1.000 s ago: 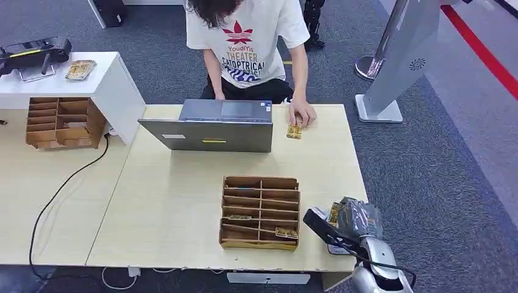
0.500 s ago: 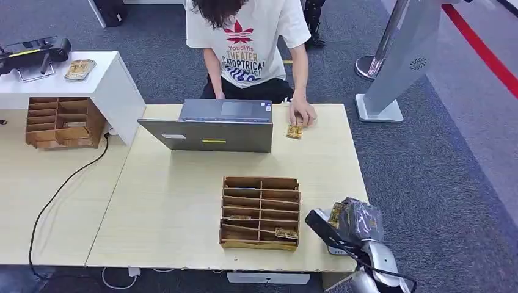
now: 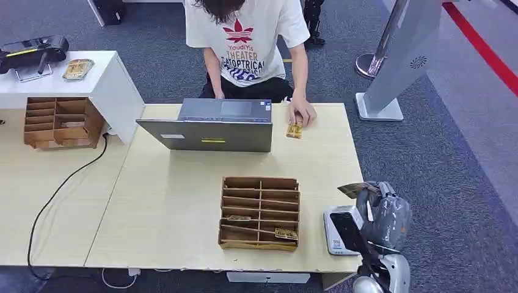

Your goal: Pass the card to the sensor for recognition and then transmit it.

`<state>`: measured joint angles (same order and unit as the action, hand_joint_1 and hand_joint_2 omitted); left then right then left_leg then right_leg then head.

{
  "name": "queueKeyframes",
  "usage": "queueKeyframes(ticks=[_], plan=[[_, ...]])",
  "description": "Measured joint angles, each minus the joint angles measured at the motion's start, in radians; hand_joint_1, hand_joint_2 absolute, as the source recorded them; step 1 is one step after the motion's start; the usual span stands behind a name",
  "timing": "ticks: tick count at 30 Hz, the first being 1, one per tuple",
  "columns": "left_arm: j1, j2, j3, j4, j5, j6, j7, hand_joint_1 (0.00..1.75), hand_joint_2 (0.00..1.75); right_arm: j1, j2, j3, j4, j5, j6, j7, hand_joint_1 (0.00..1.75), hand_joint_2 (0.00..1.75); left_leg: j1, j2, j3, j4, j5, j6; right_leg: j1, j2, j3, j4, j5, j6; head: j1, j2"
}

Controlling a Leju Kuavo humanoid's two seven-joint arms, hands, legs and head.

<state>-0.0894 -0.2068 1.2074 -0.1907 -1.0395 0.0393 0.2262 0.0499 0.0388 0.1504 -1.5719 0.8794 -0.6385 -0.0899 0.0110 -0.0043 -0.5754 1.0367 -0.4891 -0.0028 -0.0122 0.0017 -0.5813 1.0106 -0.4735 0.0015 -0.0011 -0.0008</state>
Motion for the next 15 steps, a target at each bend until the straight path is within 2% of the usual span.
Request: queueKeyframes(ticks=[2, 8, 15], plan=[[0.001, -0.001, 0.000, 0.000, -0.005, 0.000, -0.003, 0.00, 0.00, 0.010, 0.020, -0.008, -0.046, -0.024, -0.028, -0.048, 1.75, 1.75, 0.000, 0.000, 0.000, 0.000, 0.000, 0.000, 0.000, 0.000, 0.000, 0.000, 0.000, 0.000, 0.000, 0.000], [0.000, -0.002, 0.000, 0.000, -0.018, 0.000, -0.005, 0.00, 0.00, 0.022, 0.064, -0.013, -0.130, -0.069, -0.030, -0.161, 1.75, 1.75, 0.000, 0.000, 0.000, 0.000, 0.000, 0.000, 0.000, 0.000, 0.000, 0.000, 0.000, 0.000, 0.000, 0.000], [0.000, -0.002, -0.001, 0.000, -0.032, -0.010, -0.007, 0.00, 0.00, -0.004, 0.080, 0.024, -0.158, -0.087, -0.030, -0.191, 1.75, 1.75, 0.000, 0.000, 0.000, 0.000, 0.000, 0.000, 0.000, 0.000, 0.000, 0.000, 0.000, 0.000, 0.000, 0.000]])
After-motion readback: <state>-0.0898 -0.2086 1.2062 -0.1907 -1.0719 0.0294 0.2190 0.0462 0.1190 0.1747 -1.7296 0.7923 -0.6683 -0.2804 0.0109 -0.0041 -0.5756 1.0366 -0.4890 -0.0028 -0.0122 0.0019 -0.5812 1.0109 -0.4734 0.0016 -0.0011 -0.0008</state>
